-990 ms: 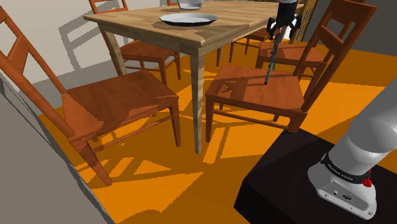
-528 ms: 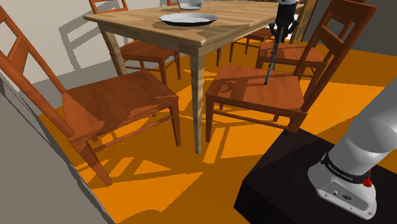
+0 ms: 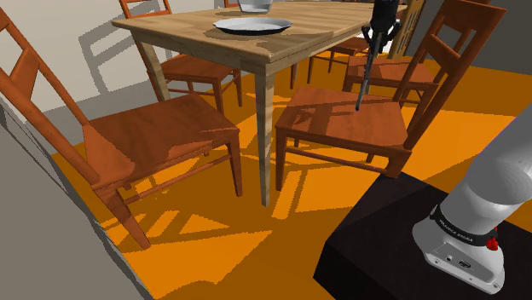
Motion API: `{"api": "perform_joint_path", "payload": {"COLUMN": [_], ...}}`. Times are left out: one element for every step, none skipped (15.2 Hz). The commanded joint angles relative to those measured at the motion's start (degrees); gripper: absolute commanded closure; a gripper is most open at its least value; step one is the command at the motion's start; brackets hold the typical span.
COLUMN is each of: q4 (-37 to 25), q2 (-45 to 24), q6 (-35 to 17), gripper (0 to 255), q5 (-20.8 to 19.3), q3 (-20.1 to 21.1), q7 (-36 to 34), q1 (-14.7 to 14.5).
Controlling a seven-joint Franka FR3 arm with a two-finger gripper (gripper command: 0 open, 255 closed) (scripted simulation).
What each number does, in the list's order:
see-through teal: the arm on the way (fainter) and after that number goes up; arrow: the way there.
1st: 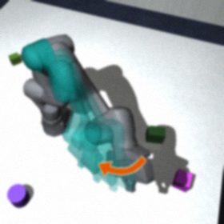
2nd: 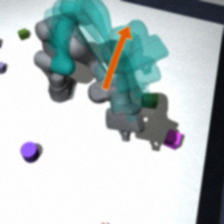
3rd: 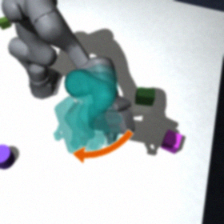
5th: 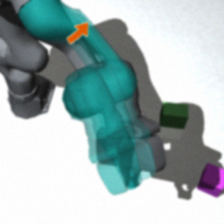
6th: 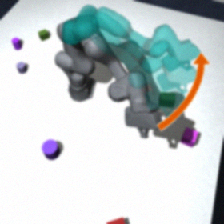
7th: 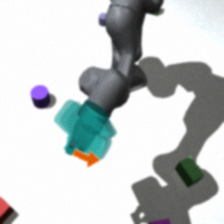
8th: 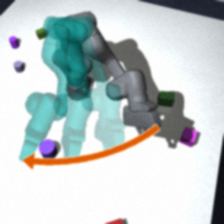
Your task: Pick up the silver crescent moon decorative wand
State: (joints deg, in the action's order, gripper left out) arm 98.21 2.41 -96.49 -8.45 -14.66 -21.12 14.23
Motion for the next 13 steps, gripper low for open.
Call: {"api": "perform_joint_path", "payload": {"q4": [-1.9, -2.84, -3.8, -4.78, -5.79, -6.81, -7.86, -8.93, -10.02, -11.14, -12.29, -12.46, -12.46], "q2": [-0.28, -0.43, -0.59, -0.77, -0.96, -1.17, -1.4, -1.64, -1.9, -2.18, -2.48, -2.53, -2.52], "q6": [1.61, 2.4, 3.2, 4.0, 4.8, 5.61, 6.43, 7.25, 8.08, 8.92, 9.77, 9.89, 9.89], "gripper": [255, 255, 255, 255, 255, 255, 255, 255, 255, 255, 255, 255, 255], "q5": [0.09, 0.14, 0.19, 0.24, 0.29, 0.35, 0.41, 0.47, 0.53, 0.6, 0.67, 0.68, 0.68], "q3": [0.02, 0.02, 0.02, 0.01, 0.01, 0.0, -0.01, -0.02, -0.04, -0.06, -0.08, -0.08, -0.08], "q7": [0.2, 0.32, 0.44, 0.57, 0.7, 0.83, 0.97, 1.11, 1.25, 1.4, 1.55, 1.58, 1.57], "q1": [-0.02, -0.02, -0.02, -0.02, -0.02, -0.01, 0.0, 0.01, 0.03, 0.04, 0.06, 0.07, 0.06]}}
